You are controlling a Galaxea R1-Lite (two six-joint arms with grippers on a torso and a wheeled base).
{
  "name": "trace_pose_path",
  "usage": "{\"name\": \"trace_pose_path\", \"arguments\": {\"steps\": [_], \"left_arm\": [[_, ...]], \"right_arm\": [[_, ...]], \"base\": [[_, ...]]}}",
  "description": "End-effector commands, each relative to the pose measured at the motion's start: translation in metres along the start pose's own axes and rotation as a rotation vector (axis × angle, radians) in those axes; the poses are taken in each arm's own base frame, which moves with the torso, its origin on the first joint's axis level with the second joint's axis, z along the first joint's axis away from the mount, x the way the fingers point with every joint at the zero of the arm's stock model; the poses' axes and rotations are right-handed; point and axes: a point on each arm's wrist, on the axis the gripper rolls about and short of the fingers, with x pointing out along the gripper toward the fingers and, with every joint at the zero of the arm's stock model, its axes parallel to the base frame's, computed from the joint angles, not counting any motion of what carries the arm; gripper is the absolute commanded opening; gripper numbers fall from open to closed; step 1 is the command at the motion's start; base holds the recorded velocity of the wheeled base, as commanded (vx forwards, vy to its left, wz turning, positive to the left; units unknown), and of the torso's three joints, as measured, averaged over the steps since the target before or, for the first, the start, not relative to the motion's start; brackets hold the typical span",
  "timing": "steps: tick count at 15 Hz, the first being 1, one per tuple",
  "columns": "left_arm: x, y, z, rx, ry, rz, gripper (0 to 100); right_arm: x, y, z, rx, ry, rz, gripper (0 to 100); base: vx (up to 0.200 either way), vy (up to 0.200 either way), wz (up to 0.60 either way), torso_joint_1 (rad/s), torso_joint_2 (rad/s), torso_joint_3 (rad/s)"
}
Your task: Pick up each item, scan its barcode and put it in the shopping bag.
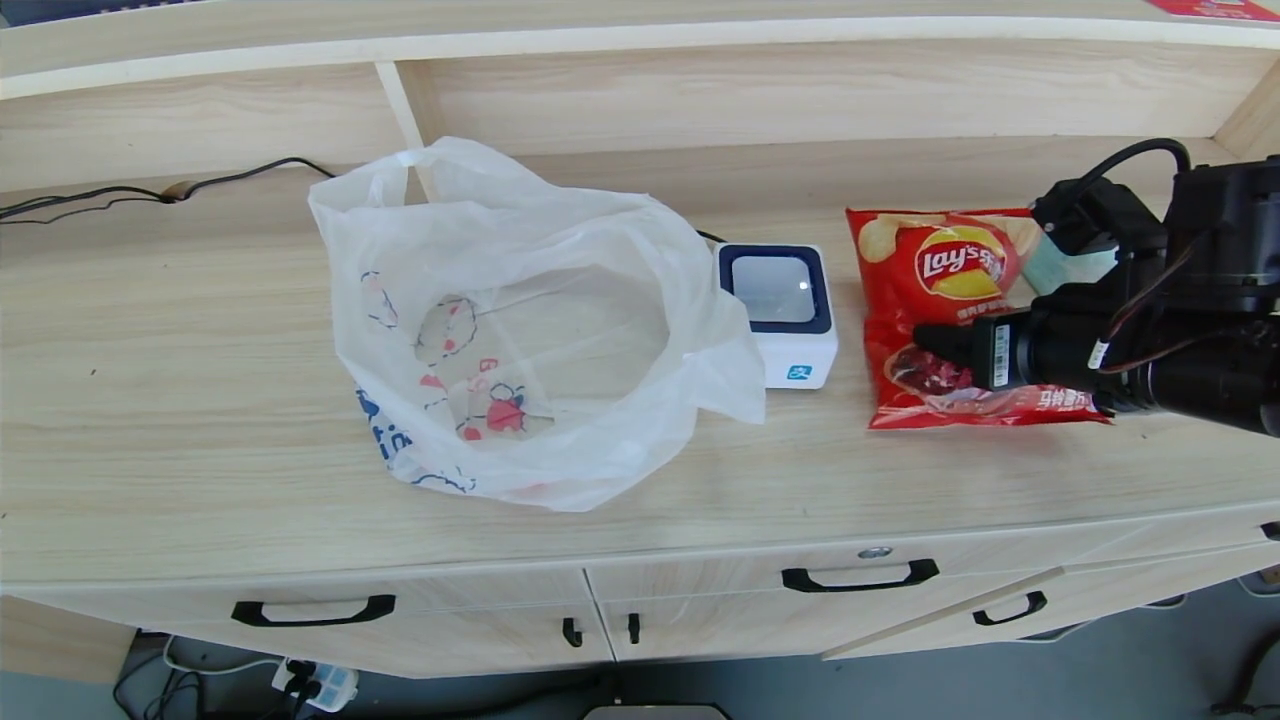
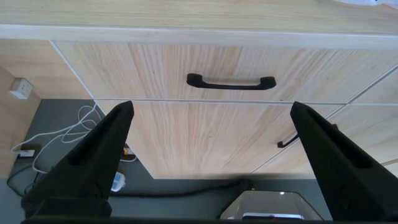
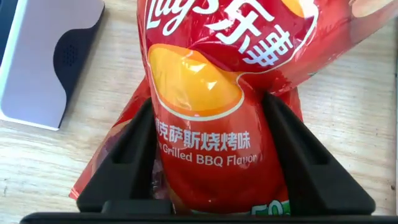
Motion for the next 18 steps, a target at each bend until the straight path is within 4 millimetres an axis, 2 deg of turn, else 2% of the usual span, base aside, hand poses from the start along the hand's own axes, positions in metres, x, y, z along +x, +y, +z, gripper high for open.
{"name": "trace_pose_path", "arguments": {"steps": [1, 5, 7, 12, 16, 18], "left_arm": [[0.000, 0.000, 0.000, 0.000, 0.001, 0.000, 100], [0.000, 0.000, 0.000, 0.000, 0.001, 0.000, 100], [0.000, 0.000, 0.000, 0.000, 0.001, 0.000, 100], [0.000, 0.000, 0.000, 0.001, 0.002, 0.000, 100], [0.000, 0.000, 0.000, 0.001, 0.002, 0.000, 100], [0.000, 0.000, 0.000, 0.003, 0.002, 0.000, 100]], "right_arm": [[0.000, -0.001, 0.001, 0.001, -0.005, -0.003, 0], [0.001, -0.004, 0.002, 0.013, -0.017, -0.010, 0], [-0.012, -0.005, 0.014, 0.027, -0.088, 0.026, 0], [-0.039, -0.007, 0.025, 0.035, -0.155, 0.037, 0], [-0.078, -0.006, 0.012, 0.180, -0.182, 0.084, 0], [-0.103, 0.001, 0.007, 0.337, -0.224, 0.182, 0]], "base": [[0.000, 0.000, 0.00, 0.000, 0.00, 0.000], [0.000, 0.000, 0.00, 0.000, 0.00, 0.000], [0.000, 0.000, 0.00, 0.000, 0.00, 0.000], [0.000, 0.000, 0.00, 0.000, 0.00, 0.000], [0.000, 0.000, 0.00, 0.000, 0.00, 0.000], [0.000, 0.000, 0.00, 0.000, 0.00, 0.000]]}}
